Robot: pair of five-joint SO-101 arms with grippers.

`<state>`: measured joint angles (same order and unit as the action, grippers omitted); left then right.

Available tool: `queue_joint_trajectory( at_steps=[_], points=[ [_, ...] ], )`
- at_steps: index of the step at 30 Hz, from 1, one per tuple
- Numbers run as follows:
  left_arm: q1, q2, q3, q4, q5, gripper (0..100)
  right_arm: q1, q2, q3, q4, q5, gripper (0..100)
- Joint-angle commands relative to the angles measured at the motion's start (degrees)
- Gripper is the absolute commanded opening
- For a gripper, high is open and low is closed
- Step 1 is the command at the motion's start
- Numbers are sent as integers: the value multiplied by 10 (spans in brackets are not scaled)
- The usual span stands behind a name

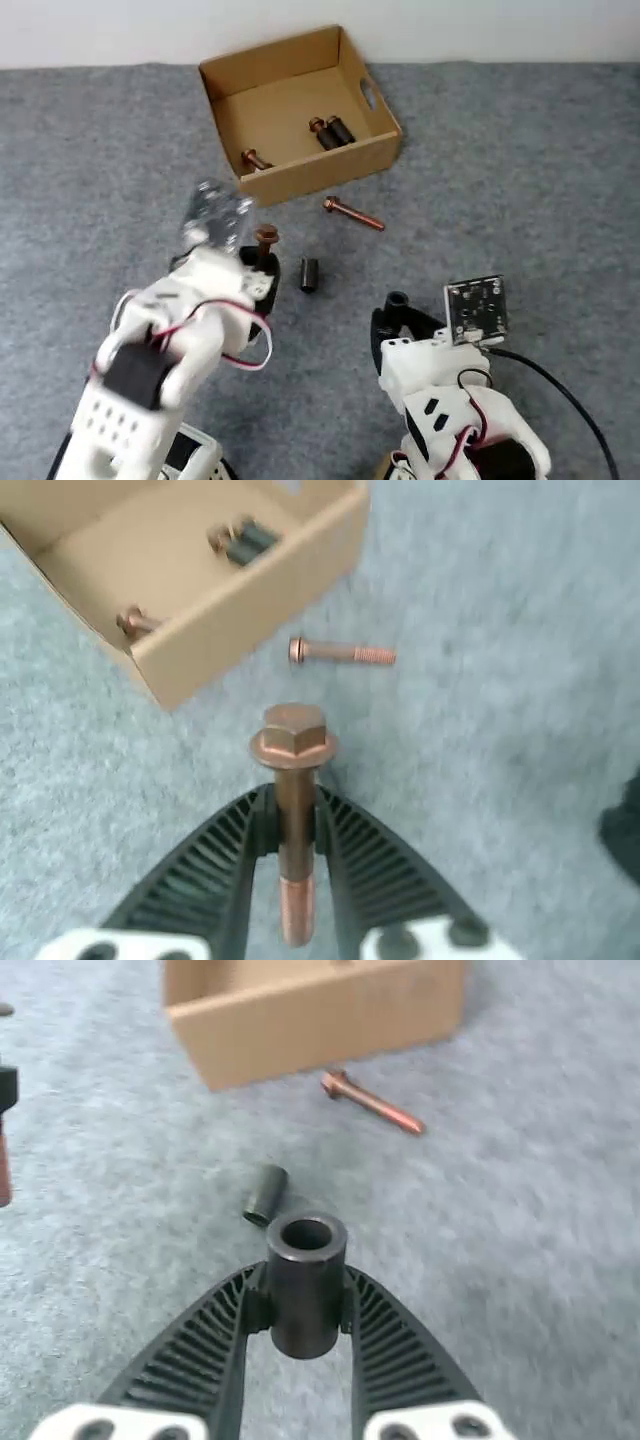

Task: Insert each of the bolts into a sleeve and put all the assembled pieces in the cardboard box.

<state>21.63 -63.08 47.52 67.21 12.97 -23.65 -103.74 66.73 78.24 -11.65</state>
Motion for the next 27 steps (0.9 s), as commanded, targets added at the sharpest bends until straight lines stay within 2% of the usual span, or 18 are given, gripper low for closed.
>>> queue_joint_trajectory(
  at_steps=[1, 9, 14, 16, 21, 24, 27],
  points=[
    [4, -95, 7, -22, 50, 4, -29, 2, 8, -29, 33, 8],
    [4, -292, 147, -119, 63, 5, -142, 3, 33, -55, 103, 8],
    [4, -424, 255, -192, 64, 5, -153, 3, 84, -116, 178, 8],
    [4, -412, 256, -197, 89, 5, -153, 3, 98, -145, 188, 8],
    [5, -405, 240, -229, 213, 5, -154, 3, 106, -183, 191, 8],
    [6, -405, 239, -229, 220, 5, -154, 3, 106, -184, 192, 8],
    [34, -405, 239, -231, 236, 5, -160, 2, 106, -185, 229, 8]
  ],
)
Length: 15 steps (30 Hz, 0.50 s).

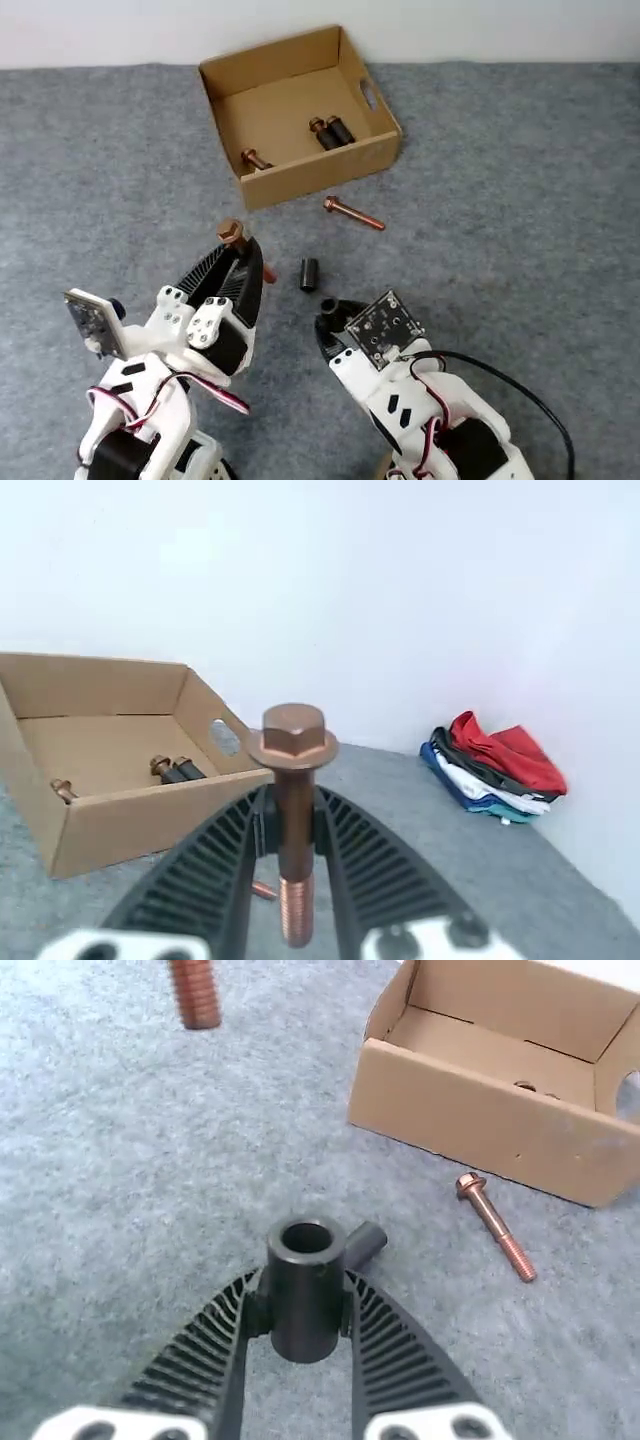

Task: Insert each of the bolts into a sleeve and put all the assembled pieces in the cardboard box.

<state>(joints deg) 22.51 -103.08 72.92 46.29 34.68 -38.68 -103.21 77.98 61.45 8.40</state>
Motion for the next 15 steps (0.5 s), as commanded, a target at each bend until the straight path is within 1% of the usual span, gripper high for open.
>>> queue_joint_trajectory(
  at_steps=[1, 3, 5, 9, 15],
  points=[
    [41, -5, -15, -23, 26, 5, -16, -4, -6, -17, 37, 8],
    [78, -4, -14, -23, 36, 5, -30, -4, -11, -18, 40, 8],
    [100, -3, -8, -21, 36, 5, -35, -4, -11, -29, 41, 8],
    [107, -4, 4, -21, 36, 5, -36, -2, -8, -58, 43, 8],
    [106, -4, 26, -22, 36, 5, -36, -2, -11, -62, 43, 8]
  ],
)
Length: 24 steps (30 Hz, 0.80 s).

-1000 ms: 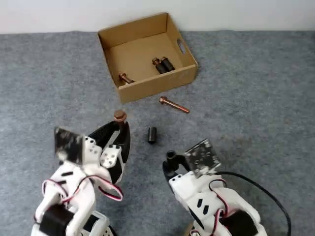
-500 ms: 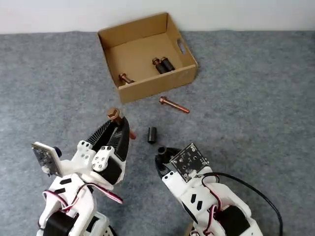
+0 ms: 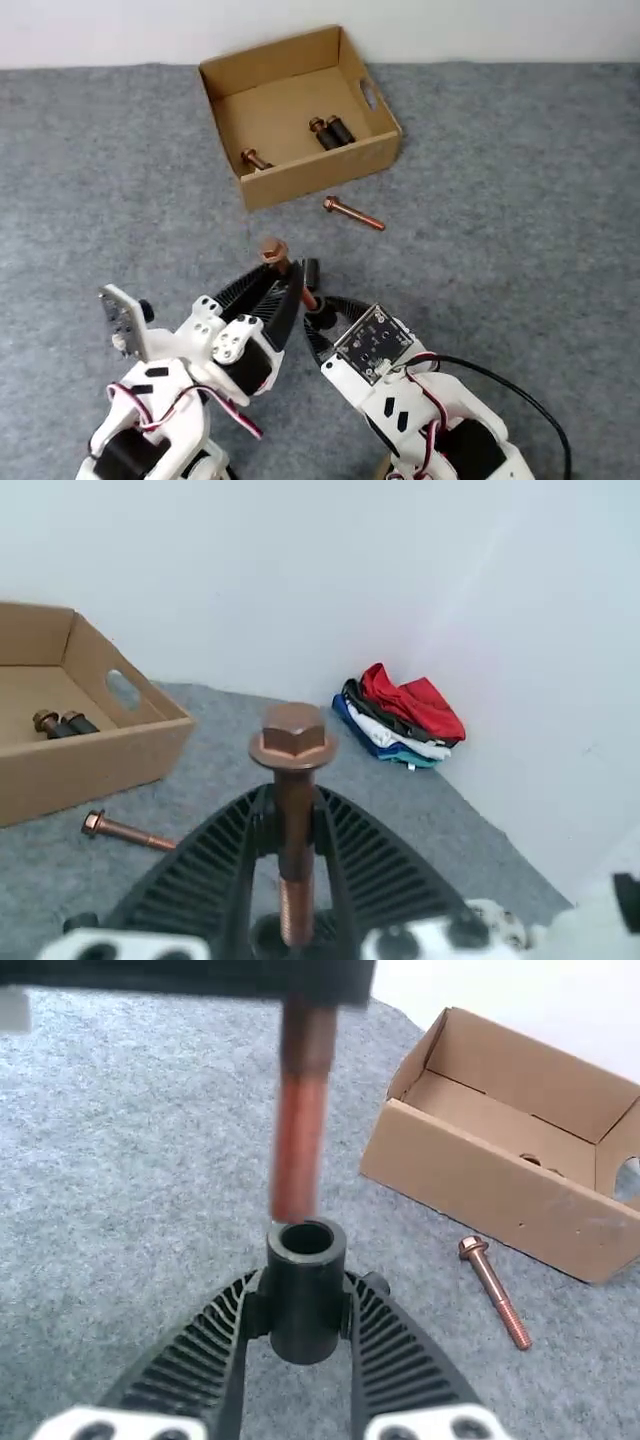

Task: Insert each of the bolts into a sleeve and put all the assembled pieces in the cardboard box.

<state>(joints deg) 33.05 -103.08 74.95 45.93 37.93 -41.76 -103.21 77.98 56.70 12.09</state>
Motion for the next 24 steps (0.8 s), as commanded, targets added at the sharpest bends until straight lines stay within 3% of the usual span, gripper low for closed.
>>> queue_joint_trajectory(
  at_steps=[1, 14, 24],
  points=[
    [1, -4, 13, -18, 4, 5, -6, -2, -11, -15, 9, 8],
    [3, -3, 50, -30, -21, 5, -7, -4, -11, -15, 33, 8],
    [89, -4, 50, 109, -95, 5, -5, -5, -11, -15, 33, 8]
  ],
)
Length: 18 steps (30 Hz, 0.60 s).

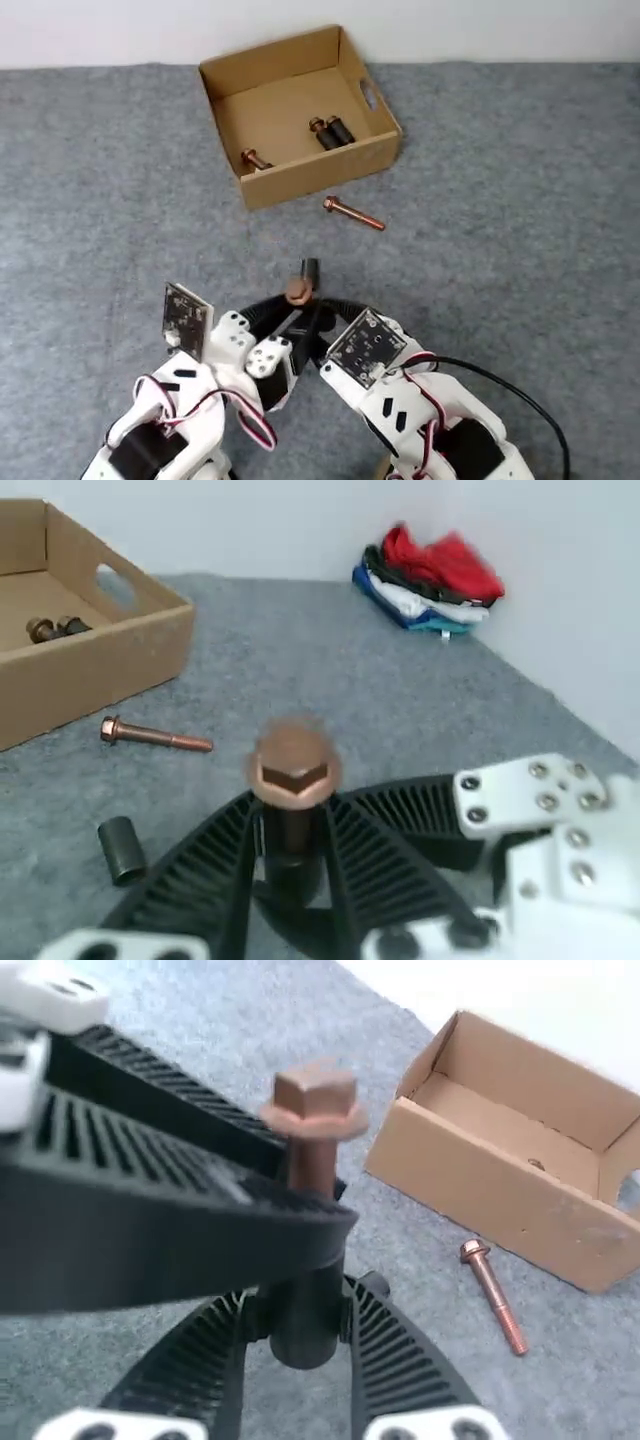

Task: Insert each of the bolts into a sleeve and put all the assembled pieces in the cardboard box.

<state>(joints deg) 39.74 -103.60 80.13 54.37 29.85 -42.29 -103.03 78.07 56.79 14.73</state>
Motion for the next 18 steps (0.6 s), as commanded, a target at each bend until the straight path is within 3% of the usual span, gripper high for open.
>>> queue_joint_trajectory(
  at_steps=[1, 5, 11, 18],
  points=[
    [23, 1, -1, 26, -23, 6, 0, -7, -12, -15, 7, 8],
    [20, 4, 0, 34, -73, 26, 0, -7, -12, -15, 7, 8],
    [8, 4, 0, 50, -90, 227, 1, -7, -12, -15, 7, 8],
    [-31, 4, -25, 50, -91, 237, 1, -7, -12, -15, 7, 8]
  ],
)
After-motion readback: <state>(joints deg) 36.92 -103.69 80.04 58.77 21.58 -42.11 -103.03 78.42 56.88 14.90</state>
